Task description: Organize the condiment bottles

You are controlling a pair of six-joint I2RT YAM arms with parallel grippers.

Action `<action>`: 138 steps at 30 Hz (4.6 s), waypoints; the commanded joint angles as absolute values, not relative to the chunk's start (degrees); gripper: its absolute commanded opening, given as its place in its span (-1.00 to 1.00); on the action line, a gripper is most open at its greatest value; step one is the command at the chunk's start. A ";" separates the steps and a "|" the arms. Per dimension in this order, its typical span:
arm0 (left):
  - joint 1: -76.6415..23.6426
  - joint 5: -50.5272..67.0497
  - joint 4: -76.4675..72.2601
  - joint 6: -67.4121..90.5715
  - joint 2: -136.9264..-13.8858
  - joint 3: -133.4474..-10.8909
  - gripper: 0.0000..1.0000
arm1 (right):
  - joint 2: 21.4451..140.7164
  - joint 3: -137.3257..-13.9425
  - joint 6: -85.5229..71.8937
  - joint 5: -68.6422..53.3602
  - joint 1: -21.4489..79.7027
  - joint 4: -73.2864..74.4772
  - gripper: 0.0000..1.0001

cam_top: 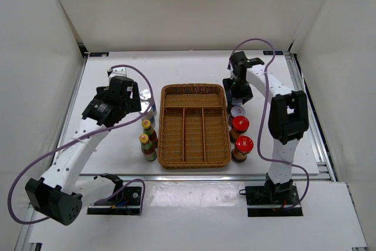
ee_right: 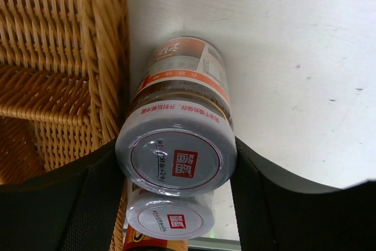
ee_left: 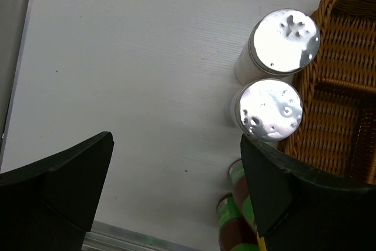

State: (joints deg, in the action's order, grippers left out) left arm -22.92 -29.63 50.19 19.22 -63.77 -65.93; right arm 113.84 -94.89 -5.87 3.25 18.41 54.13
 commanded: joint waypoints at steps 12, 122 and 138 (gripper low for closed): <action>-27.68 -34.09 48.70 18.73 -60.38 -63.37 1.00 | 106.36 -113.47 -3.52 14.85 23.11 56.86 -0.64; -33.66 -40.96 47.64 16.00 -58.27 -59.68 1.00 | 90.36 -102.74 -11.25 18.04 32.23 61.96 -1.00; -34.19 -40.96 47.64 17.05 -58.27 -58.62 1.00 | 74.44 -80.34 -11.87 1.76 44.12 60.48 -1.00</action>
